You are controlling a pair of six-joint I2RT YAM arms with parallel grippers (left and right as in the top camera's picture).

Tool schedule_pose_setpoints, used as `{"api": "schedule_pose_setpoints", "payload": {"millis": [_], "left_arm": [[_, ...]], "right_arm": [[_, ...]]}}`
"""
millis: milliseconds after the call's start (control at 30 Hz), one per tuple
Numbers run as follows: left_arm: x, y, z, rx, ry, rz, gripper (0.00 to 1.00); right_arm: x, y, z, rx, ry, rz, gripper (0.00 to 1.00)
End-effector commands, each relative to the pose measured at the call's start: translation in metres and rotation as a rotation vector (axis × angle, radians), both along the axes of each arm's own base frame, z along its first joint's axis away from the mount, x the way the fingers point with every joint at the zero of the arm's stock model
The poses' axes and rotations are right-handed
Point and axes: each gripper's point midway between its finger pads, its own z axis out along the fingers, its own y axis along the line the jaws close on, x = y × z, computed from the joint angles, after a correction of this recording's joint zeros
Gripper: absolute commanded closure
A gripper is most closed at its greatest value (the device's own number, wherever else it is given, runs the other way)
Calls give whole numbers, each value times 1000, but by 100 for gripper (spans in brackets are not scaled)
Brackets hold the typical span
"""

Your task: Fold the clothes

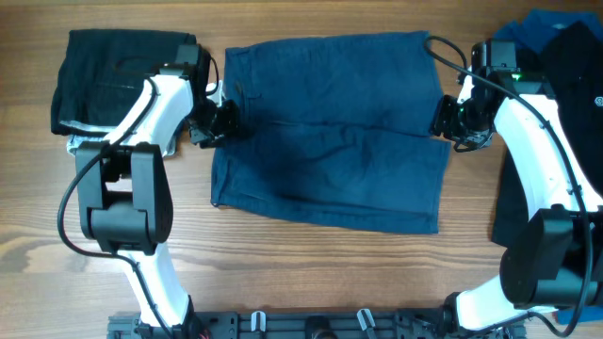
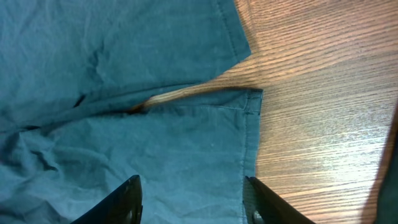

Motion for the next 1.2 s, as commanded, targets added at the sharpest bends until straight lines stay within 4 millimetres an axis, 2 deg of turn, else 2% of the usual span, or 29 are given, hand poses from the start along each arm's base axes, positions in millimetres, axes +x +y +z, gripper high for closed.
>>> {"api": "schedule_pose_setpoints", "payload": {"millis": [0,33,233,267,300,333,367,467,500,600,700,733,800,867,933,967,1033,1067,1133,1167], "left_arm": [[1,-6,3,-41,-14,-33,45],[1,-10,5,-62,-24,-65,48],[-5,-26,12,-166,-57,-201,51],[-7,-26,12,-165,-47,-200,57],[-12,-25,12,-163,-24,-198,70],[-20,-24,12,-164,12,-194,96],[-26,-23,12,-164,37,-192,96],[-49,-20,14,-154,139,-181,96],[-58,-6,10,-66,201,-137,91],[-63,21,-6,112,244,-24,85],[-75,23,-38,120,244,-3,79],[-79,23,-46,116,241,-3,82],[-83,23,-49,115,249,-4,91],[-83,20,-44,94,244,-9,90],[-81,16,-31,70,215,-8,80],[-78,14,-22,55,185,-21,79],[-73,5,2,-2,124,-22,67],[-74,2,14,-24,103,-21,58],[-80,1,25,-30,102,-25,49],[-83,2,25,-29,110,-31,46]], "right_arm": [[1,-3,-1,-13,-1,5,46],[0,-3,-3,-13,2,4,45],[-3,-4,-12,-23,12,3,42],[-3,-4,-12,-24,10,5,42],[-3,-4,-12,-27,9,20,42],[-3,-4,-12,-28,8,25,41],[-3,-4,-12,-28,8,25,42],[-2,-4,-12,-28,7,26,42],[-3,-4,-12,-28,9,27,42],[-3,-4,-12,-28,9,27,42],[-3,-4,-12,-28,9,27,42],[-3,-4,-12,-28,9,27,42],[-3,-4,-12,-28,9,27,42],[-3,-4,-12,-28,8,27,41],[-3,-4,-12,-28,9,27,41],[-3,-4,-12,-28,9,27,41],[-4,-4,-12,-28,15,28,41],[-5,-4,-13,-28,17,27,40],[-8,-3,-13,-22,32,28,40],[-15,3,-14,17,56,36,41]]}}
